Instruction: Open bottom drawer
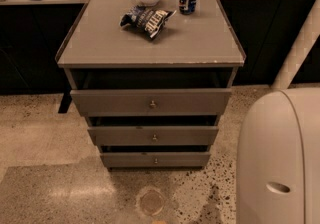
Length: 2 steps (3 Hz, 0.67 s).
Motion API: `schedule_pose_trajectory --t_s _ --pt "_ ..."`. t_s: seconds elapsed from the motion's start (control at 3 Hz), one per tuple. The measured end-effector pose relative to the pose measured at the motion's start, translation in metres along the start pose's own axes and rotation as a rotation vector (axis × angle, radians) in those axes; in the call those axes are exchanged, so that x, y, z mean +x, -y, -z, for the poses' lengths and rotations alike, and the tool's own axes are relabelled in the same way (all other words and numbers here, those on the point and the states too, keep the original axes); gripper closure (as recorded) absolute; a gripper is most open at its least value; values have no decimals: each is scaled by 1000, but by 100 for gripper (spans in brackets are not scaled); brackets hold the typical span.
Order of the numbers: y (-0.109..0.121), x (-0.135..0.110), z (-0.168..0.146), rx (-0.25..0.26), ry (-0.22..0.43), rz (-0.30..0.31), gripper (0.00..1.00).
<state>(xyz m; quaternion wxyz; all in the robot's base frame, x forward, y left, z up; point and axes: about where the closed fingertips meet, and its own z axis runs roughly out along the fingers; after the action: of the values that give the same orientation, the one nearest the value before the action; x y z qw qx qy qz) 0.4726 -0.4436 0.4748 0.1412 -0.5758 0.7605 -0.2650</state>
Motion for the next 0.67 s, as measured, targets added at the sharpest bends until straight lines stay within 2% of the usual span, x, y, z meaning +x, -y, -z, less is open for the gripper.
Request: schedule_pose_trajectory --t_s 0.33,0.67 --pt "-4 -6 -1 -43 45 321 0" --pt "-7 -10 -12 -23 95 413 0"
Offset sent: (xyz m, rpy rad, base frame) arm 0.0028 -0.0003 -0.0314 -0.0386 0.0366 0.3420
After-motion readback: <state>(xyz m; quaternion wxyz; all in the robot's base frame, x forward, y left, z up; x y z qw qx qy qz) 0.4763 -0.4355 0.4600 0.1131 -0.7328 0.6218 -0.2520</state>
